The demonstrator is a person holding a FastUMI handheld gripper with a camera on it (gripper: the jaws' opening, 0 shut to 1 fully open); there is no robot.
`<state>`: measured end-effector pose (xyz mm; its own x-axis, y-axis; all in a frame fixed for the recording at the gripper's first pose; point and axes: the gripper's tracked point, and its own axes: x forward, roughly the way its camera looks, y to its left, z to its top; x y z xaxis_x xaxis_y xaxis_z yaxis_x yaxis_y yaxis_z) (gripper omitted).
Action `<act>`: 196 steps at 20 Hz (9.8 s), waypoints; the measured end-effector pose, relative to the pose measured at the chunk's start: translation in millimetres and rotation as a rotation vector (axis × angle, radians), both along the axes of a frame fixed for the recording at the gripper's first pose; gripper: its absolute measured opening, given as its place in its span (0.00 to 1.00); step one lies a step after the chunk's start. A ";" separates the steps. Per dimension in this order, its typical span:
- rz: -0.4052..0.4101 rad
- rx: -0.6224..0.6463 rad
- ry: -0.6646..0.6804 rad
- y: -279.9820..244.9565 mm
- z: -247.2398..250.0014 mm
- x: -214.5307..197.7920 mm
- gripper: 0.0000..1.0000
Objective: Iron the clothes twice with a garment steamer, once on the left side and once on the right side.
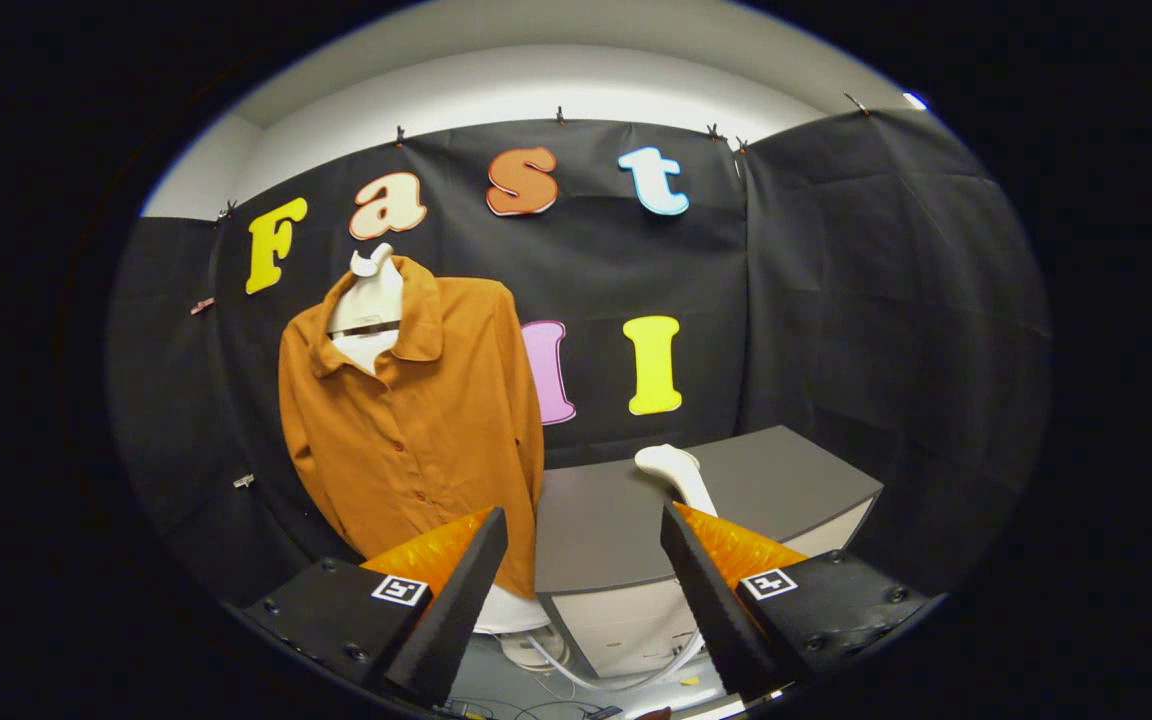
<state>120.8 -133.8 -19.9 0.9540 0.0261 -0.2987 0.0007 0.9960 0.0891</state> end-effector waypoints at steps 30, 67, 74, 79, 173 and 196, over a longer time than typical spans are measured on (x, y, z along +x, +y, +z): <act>0.179 0.052 0.689 -118.2 -200.0 172.7 0.27; 0.089 -0.119 0.100 179.7 -99.4 120.6 0.27; 0.063 -0.138 0.051 185.8 -106.4 157.7 0.27; 0.045 -0.148 0.046 181.9 -129.9 162.1 0.27; 0.129 -0.209 0.216 341.7 -378.6 65.5 0.27; 0.188 -0.154 0.041 282.4 -205.5 -54.4 0.27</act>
<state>66.4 148.6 -225.5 0.9236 0.1533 -0.3515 -0.1858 0.9807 -0.0605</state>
